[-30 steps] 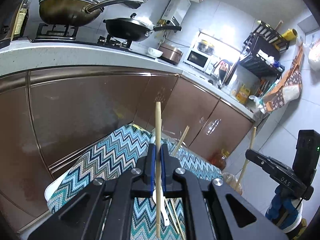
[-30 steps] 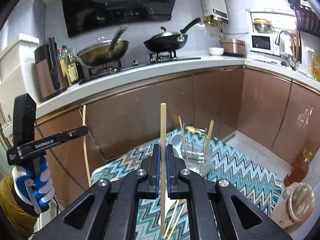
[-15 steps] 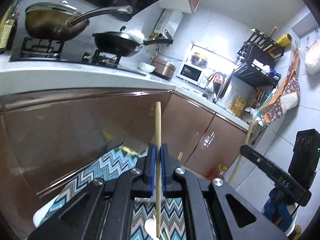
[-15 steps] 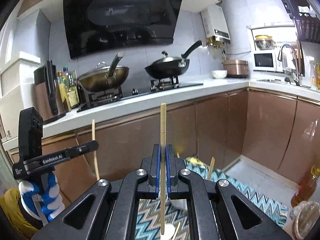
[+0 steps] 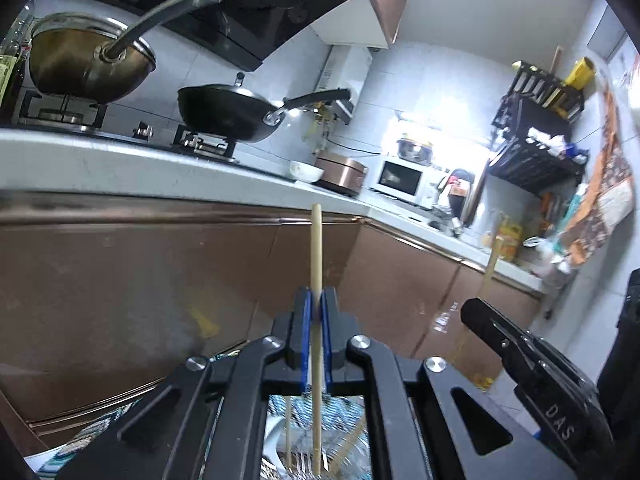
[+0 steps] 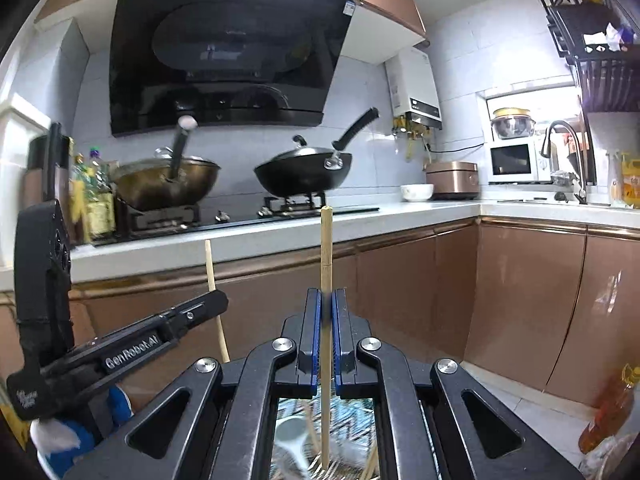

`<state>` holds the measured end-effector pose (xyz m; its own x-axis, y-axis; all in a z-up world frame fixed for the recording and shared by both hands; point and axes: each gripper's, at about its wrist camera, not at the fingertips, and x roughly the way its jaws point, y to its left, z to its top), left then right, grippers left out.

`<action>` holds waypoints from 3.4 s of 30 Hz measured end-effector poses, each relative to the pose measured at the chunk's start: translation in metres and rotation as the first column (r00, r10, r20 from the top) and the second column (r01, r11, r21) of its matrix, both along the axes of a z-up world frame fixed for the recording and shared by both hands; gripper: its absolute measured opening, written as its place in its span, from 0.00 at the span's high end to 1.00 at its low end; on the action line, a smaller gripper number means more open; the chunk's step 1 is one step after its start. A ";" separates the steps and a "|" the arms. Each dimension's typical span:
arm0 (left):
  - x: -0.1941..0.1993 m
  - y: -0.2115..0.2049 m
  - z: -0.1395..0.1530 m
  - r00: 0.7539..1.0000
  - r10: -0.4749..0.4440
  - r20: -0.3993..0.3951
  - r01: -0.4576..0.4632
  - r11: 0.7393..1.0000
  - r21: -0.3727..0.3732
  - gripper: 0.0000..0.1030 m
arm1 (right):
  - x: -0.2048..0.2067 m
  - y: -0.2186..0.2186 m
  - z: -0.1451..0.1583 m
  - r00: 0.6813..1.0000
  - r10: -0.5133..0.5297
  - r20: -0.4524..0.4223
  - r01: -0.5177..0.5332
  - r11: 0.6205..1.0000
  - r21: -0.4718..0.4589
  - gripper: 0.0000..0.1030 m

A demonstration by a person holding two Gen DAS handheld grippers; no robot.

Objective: Organize utensils
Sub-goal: 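Lower chopstick into clear holder and open left tool while right tool releases its chopstick there, then withdraw both open tools from the holder back over the loose spoons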

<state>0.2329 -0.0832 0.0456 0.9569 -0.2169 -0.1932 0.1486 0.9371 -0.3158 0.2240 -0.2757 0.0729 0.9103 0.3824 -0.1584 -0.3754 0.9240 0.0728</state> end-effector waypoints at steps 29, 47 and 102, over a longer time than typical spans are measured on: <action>-0.036 -0.036 -0.070 0.995 0.094 -0.021 -0.086 0.968 0.236 0.80 | -0.026 -0.012 -0.080 0.987 -0.086 -0.138 0.066 0.988 -0.141 0.82; -0.117 -0.018 -0.040 0.997 0.077 -0.026 -0.067 0.964 0.256 0.72 | -0.106 -0.002 -0.065 0.975 -0.070 -0.211 0.030 0.982 -0.187 0.79; -0.216 0.204 -0.144 0.778 -0.070 -0.624 0.137 0.989 0.059 0.68 | -0.158 0.021 -0.114 0.716 -0.077 -0.694 -0.098 0.973 -0.209 0.78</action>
